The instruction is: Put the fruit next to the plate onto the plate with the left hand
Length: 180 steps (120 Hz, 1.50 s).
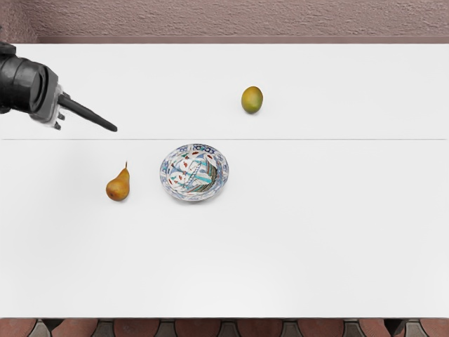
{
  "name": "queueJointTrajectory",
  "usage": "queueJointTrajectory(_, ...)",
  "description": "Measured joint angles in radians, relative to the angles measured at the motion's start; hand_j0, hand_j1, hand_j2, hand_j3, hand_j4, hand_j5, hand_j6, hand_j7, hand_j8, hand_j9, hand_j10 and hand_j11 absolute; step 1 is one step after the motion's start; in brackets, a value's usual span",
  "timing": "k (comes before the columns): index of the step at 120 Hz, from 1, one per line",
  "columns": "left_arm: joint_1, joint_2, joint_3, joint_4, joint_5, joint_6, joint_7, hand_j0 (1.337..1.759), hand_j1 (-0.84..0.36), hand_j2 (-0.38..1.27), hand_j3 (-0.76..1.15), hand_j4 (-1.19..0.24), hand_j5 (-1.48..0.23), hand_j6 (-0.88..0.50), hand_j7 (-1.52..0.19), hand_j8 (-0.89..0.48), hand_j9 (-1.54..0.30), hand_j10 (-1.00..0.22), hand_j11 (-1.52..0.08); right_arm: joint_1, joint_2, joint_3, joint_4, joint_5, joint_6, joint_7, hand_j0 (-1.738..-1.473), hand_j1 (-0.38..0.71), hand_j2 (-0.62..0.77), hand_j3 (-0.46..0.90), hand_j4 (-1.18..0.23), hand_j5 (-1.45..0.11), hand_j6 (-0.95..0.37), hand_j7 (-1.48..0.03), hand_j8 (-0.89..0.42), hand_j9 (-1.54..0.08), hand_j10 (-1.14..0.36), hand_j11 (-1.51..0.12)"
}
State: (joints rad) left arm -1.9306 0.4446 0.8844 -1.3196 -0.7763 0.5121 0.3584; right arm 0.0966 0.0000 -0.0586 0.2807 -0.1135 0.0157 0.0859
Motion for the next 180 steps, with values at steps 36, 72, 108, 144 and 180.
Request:
queueJointTrajectory(36, -0.042, -0.104, 0.078, -0.038, -0.168, 0.093, 0.000, 1.658, 0.35, 0.00, 0.00, 0.00, 0.00, 0.00, 0.00, 0.00, 0.00, 0.00, 0.00, 0.000, 0.000, 0.000, 0.000, 0.000, 0.000, 0.000, -1.658, -0.33, 0.00, 0.00, -0.01, -0.02, -0.01, -0.02, -0.01, -0.02, -0.01, -0.02)
queueJointTrajectory(72, -0.087, -0.167, 0.117, -0.065, -0.233, 0.098, 0.108, 1.658, 0.35, 0.00, 0.00, 0.00, 0.00, 0.00, 0.00, 0.00, 0.00, 0.00, 0.00, 0.000, 0.000, 0.000, 0.000, 0.000, 0.000, 0.000, -1.658, -0.33, 0.00, 0.00, -0.01, -0.02, -0.01, -0.02, -0.01, -0.02, -0.01, -0.02)
queueJointTrajectory(108, -0.087, -0.250, 0.154, -0.066, -0.237, 0.099, 0.147, 1.658, 0.35, 0.00, 0.00, 0.00, 0.00, 0.00, 0.00, 0.00, 0.00, 0.00, 0.00, 0.000, 0.000, 0.000, 0.000, 0.000, 0.000, 0.000, -1.658, -0.33, 0.00, 0.00, -0.01, -0.02, -0.01, -0.02, -0.01, -0.02, -0.01, -0.02)
queueJointTrajectory(144, -0.088, -0.330, 0.187, -0.064, -0.243, 0.099, 0.158, 1.658, 0.34, 0.00, 0.00, -0.01, -0.01, -0.01, -0.01, -0.01, -0.01, -0.01, -0.01, 0.000, 0.000, 0.000, 0.000, 0.000, 0.000, 0.000, -1.658, -0.33, 0.00, 0.00, -0.01, -0.02, -0.01, -0.02, -0.01, -0.02, -0.01, -0.02)
queueJointTrajectory(180, -0.088, -0.395, 0.246, -0.056, -0.245, 0.099, 0.166, 1.658, 0.30, 0.01, 0.00, -0.04, -0.06, -0.04, -0.06, -0.04, -0.06, -0.04, -0.06, 0.000, 0.000, 0.000, 0.000, 0.000, 0.000, 0.000, -1.658, -0.33, 0.00, 0.00, -0.01, -0.02, -0.01, -0.02, -0.01, -0.02, -0.01, -0.02)
